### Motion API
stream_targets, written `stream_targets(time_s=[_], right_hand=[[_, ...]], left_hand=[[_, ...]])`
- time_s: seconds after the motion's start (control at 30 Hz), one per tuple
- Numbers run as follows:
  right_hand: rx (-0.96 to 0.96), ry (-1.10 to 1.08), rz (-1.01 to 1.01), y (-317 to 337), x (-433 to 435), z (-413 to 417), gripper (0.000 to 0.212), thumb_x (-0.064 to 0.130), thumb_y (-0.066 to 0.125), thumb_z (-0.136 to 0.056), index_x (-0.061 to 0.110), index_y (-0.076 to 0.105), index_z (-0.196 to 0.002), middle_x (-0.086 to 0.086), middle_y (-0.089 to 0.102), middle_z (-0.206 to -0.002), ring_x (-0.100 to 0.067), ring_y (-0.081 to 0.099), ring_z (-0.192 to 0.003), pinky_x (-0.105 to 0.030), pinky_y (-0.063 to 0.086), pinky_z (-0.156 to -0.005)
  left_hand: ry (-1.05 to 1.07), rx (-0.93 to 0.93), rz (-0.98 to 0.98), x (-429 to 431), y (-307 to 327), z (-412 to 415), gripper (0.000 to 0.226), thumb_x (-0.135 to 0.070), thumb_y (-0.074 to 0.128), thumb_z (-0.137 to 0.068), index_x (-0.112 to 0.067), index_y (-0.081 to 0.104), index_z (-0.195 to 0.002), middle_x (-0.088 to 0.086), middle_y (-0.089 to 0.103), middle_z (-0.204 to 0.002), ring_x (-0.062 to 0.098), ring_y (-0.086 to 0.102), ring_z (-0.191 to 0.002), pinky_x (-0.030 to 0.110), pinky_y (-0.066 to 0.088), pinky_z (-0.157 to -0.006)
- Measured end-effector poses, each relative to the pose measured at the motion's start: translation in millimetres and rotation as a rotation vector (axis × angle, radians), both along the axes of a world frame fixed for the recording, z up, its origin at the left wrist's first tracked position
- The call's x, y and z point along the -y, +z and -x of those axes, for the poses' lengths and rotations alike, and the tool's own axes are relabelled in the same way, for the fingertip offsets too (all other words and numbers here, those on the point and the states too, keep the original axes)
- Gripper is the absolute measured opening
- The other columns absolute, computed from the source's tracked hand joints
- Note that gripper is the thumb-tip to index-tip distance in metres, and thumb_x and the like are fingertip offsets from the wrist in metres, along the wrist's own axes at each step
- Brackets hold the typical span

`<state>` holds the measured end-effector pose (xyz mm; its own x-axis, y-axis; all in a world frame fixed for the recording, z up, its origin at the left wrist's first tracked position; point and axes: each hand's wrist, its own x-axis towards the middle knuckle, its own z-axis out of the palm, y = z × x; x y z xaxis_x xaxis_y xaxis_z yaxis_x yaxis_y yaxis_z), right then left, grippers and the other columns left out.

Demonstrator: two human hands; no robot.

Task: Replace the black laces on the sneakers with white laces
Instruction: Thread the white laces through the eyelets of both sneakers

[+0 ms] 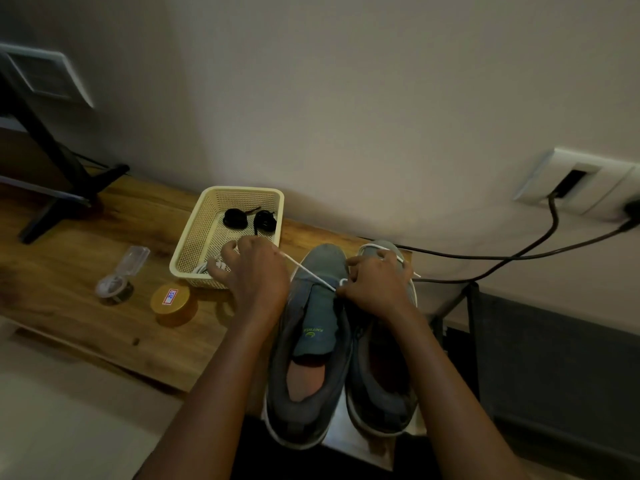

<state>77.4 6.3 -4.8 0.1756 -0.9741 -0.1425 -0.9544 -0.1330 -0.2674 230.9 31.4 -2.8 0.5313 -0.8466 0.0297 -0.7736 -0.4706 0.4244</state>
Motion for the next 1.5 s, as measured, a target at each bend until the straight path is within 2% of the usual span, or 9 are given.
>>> stream_targets(time_s=[0.3,0.4,0.57,0.67,0.8,0.93,1.17,1.33,1.5], right_hand=[[-0.003,-0.008,-0.033,2,1,0,0.022,0.040,0.063,-0.078,0.018,0.066,-0.080,0.005,0.059,-0.125,-0.027,0.028,-0.133,-0.052,0.012,-0.108],[0.077,-0.085,0.031,12,0,3,0.021,0.039,0.064,-0.078,0.019,0.068,-0.074,0.004,0.064,-0.101,-0.026,0.039,-0.122,-0.047,0.019,-0.105],[0.838,-0.188,0.107,26,9,7,0.011,0.034,0.071,-0.068,0.041,0.067,-0.061,0.013,0.063,-0.102,-0.021,0.050,-0.118,-0.047,0.034,-0.106],[1.060,-0.042,0.002,31,5,-2,0.024,0.012,0.075,-0.072,0.035,0.072,-0.072,0.001,0.062,-0.115,-0.018,0.054,-0.115,-0.039,0.041,-0.101],[0.880,-0.057,0.199,29,8,1,0.025,0.021,0.071,-0.074,0.041,0.066,-0.061,0.006,0.062,-0.102,-0.027,0.052,-0.112,-0.049,0.038,-0.100],[0.723,-0.447,0.382,32,7,13,0.017,0.014,0.061,-0.086,0.028,0.062,-0.077,0.003,0.059,-0.109,-0.024,0.041,-0.114,-0.043,0.031,-0.103],[0.668,-0.806,0.342,23,11,28,0.016,0.017,0.055,-0.088,0.028,0.060,-0.078,-0.004,0.063,-0.109,-0.030,0.038,-0.117,-0.042,0.023,-0.099],[0.655,-0.774,0.327,21,8,27,0.012,0.015,0.055,-0.087,0.024,0.063,-0.084,-0.006,0.062,-0.112,-0.031,0.037,-0.117,-0.042,0.023,-0.098],[0.500,-0.337,0.442,29,2,3,0.035,0.013,0.064,-0.075,0.028,0.066,-0.107,0.009,0.045,-0.132,-0.023,0.031,-0.123,-0.036,0.018,-0.099]], left_hand=[[0.118,-0.244,0.348,-3,9,-30,0.008,-0.025,0.051,-0.096,-0.025,0.050,-0.088,-0.002,0.063,-0.091,0.027,0.050,-0.114,0.055,0.023,-0.105],[-0.013,-0.413,0.458,-3,18,-24,0.009,-0.028,0.061,-0.089,-0.031,0.056,-0.082,-0.011,0.063,-0.080,0.018,0.060,-0.095,0.052,0.032,-0.100],[-0.407,-0.831,0.405,-7,34,2,0.009,-0.013,0.063,-0.089,-0.018,0.068,-0.085,-0.010,0.070,-0.076,-0.006,0.063,-0.074,0.009,0.045,-0.075],[-0.512,-0.899,0.367,-9,36,11,0.013,-0.001,0.059,-0.089,-0.006,0.068,-0.096,-0.003,0.068,-0.082,-0.008,0.063,-0.072,0.006,0.046,-0.070],[-0.489,-0.941,0.361,-8,33,9,0.016,0.001,0.058,-0.089,-0.002,0.068,-0.101,0.001,0.068,-0.080,-0.004,0.063,-0.066,0.009,0.048,-0.065],[-0.327,-0.930,0.405,-6,31,1,0.013,-0.001,0.058,-0.090,-0.005,0.068,-0.096,0.000,0.067,-0.076,-0.004,0.059,-0.061,0.007,0.046,-0.061],[0.061,-0.904,0.493,-5,23,-11,0.010,-0.011,0.062,-0.088,-0.018,0.068,-0.091,-0.002,0.068,-0.085,0.007,0.059,-0.078,0.017,0.046,-0.067],[0.307,-1.076,0.650,-4,24,-19,0.017,-0.013,0.063,-0.088,-0.015,0.067,-0.104,-0.006,0.064,-0.085,0.005,0.058,-0.076,0.014,0.043,-0.059],[-0.067,-0.921,0.446,-3,25,2,0.018,-0.008,0.061,-0.088,-0.015,0.069,-0.103,-0.008,0.066,-0.087,0.001,0.058,-0.074,0.007,0.045,-0.058]])
